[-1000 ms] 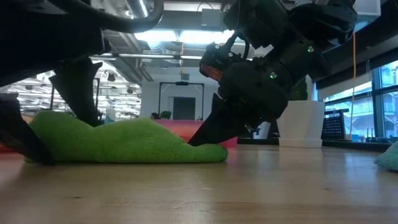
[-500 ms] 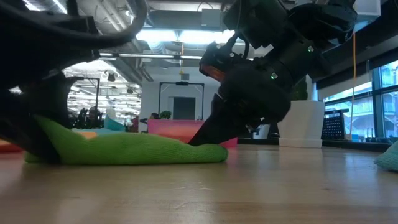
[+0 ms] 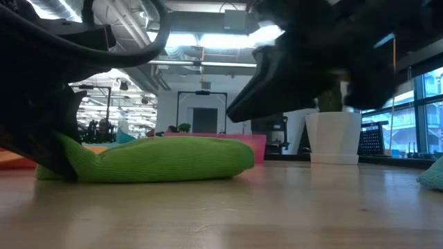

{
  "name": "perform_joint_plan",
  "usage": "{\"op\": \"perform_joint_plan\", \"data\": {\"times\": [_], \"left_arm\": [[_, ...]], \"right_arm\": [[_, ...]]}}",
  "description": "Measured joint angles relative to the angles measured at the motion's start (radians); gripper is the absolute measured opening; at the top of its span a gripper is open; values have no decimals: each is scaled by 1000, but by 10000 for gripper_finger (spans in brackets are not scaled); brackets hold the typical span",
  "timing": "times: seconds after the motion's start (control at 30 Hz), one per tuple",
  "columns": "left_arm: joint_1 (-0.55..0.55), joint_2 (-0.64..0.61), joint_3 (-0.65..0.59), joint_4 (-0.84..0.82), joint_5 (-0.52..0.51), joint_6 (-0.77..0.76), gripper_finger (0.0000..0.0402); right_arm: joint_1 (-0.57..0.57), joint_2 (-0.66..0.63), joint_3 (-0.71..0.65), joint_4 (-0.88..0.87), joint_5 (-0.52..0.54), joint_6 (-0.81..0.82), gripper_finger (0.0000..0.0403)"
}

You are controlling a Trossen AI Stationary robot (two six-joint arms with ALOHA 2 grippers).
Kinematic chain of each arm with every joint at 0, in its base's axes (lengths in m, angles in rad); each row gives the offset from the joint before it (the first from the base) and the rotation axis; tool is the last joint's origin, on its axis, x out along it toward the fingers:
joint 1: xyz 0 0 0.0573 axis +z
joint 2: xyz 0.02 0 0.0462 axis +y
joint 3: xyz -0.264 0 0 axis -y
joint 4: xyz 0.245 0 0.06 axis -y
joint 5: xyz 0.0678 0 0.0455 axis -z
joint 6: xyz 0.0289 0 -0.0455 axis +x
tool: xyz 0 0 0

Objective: Roll microfiber towels into tight, uniform cylinder then place into a basket
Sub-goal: Put the rolled green towel into the red bin

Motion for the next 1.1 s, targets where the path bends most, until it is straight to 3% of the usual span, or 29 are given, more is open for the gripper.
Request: {"op": "perform_joint_plan", "data": {"times": [0.17,0.3,0.43,0.67,1.1], "left_arm": [[0,-1,1,9,0,-1,1],[0,-1,1,16,0,0,1],[0,-1,1,21,0,0,0],[0,-2,1,28,0,0,0],[0,-2,2,39,0,0,0]], "right_arm": [[49,0,0,-36,3,-65,160],[66,7,1,-77,76,-153,232],[62,44,2,-74,158,-229,268],[23,118,4,-59,187,-259,268],[-47,139,5,-11,162,-279,202]]}}
